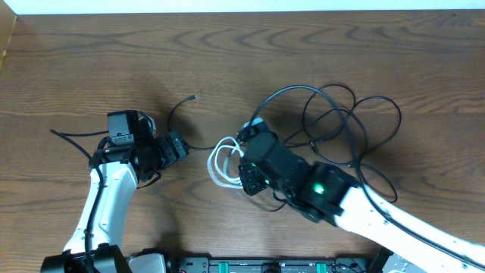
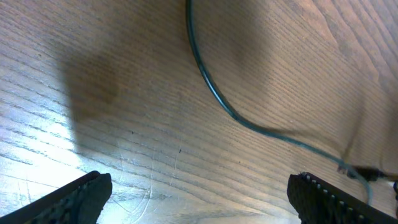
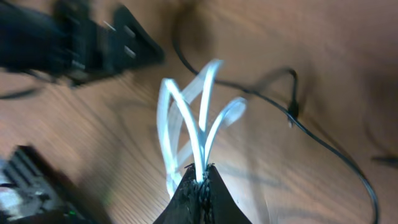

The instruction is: Untangle cables

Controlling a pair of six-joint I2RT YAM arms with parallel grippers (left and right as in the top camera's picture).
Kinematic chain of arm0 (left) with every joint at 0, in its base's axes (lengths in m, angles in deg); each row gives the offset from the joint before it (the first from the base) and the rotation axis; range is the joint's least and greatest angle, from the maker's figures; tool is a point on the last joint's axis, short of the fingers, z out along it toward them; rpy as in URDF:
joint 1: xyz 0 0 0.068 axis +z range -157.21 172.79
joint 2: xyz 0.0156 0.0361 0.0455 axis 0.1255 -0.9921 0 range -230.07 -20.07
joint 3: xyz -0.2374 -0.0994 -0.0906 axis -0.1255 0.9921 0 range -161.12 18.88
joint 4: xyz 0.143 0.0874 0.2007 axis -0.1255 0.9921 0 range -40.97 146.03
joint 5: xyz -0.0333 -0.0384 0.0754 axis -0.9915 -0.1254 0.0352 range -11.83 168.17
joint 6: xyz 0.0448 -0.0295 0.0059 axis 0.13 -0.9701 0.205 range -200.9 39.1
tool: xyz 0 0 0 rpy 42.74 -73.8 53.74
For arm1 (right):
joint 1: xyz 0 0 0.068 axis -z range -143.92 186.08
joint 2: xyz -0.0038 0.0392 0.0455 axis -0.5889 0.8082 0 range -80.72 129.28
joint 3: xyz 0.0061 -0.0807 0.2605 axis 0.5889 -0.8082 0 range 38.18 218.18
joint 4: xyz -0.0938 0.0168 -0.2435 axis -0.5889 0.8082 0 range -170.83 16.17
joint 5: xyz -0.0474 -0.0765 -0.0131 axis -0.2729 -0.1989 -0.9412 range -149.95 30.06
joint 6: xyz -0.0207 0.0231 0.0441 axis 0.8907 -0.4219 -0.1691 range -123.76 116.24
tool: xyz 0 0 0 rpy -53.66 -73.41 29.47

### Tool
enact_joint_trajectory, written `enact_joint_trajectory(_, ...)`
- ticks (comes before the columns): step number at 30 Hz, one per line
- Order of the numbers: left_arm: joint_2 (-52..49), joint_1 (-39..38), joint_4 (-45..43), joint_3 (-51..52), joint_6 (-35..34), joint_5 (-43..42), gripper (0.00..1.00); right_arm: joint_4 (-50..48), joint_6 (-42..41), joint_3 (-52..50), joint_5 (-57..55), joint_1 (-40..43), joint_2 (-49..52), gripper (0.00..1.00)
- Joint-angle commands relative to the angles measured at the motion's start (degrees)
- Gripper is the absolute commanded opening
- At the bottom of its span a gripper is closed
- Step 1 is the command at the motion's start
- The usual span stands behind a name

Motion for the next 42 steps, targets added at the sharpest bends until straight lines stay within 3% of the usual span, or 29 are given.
enact_joint_trajectory(1,-0.31,0.13,-0.04,0.42,0.11,0.61,0.96,-1.40,5.49,0.28,-0.55,-0.07,-4.13,0.01)
enact_joint_trajectory(14,-0.31,0.13,-0.04,0.42,0.11,0.59,0.95,-9.88,16.72,0.28,-1.81,-0.07,-11.02,0.01)
enact_joint_trajectory(17,-0.31,0.13,-0.04,0.42,0.11,0.59,0.95,-9.77,22.64,0.26,-8.33,-0.07,-10.34,0.01)
enact_joint_trajectory(20,-0.31,0.13,-0.04,0.42,0.09,0.59,0.95,-9.66,23.43,0.26,-16.17,-0.07,-8.98,0.01)
enact_joint_trajectory(26,-0.31,0.13,-0.04,0.42,0.11,0.59,0.95,-12.13,29.64,0.26,1.92,-0.28,-8.44,0.04)
enact_joint_trajectory(28,-0.31,0.13,-0.04,0.42,0.11,0.59,0.96,-12.09,25.14,0.26,-4.85,-0.17,-8.24,0.09)
enact_joint_trajectory(30,-0.31,0.13,-0.04,0.42,0.11,0.59,0.95,-11.69,19.41,0.26,-7.87,-0.17,-8.09,0.01)
enact_joint_trajectory(34,-0.31,0.13,-0.04,0.42,0.11,0.59,0.95,-12.22,28.26,0.26,7.48,-0.28,-8.04,0.01)
enact_joint_trajectory(37,-0.31,0.13,-0.04,0.42,0.11,0.59,0.95,-11.47,24.11,0.26,-2.08,-0.17,-7.89,0.01)
enact_joint_trajectory(39,-0.31,0.13,-0.04,0.42,0.11,0.59,0.96,-9.44,17.81,0.26,-10.34,-0.17,-7.89,0.23)
enact_joint_trajectory(40,-0.31,0.13,-0.04,0.42,0.11,0.59,0.95,-8.87,16.74,0.26,-10.54,-0.17,-7.89,0.33)
enact_joint_trajectory(41,-0.31,0.13,-0.04,0.42,0.11,0.59,0.96,-7.78,14.84,0.24,-8.33,-0.20,-7.78,0.52)
enact_joint_trajectory(42,-0.31,0.13,-0.04,0.42,0.11,0.59,0.96,-7.15,13.44,0.24,-6.45,-0.20,-7.67,0.59)
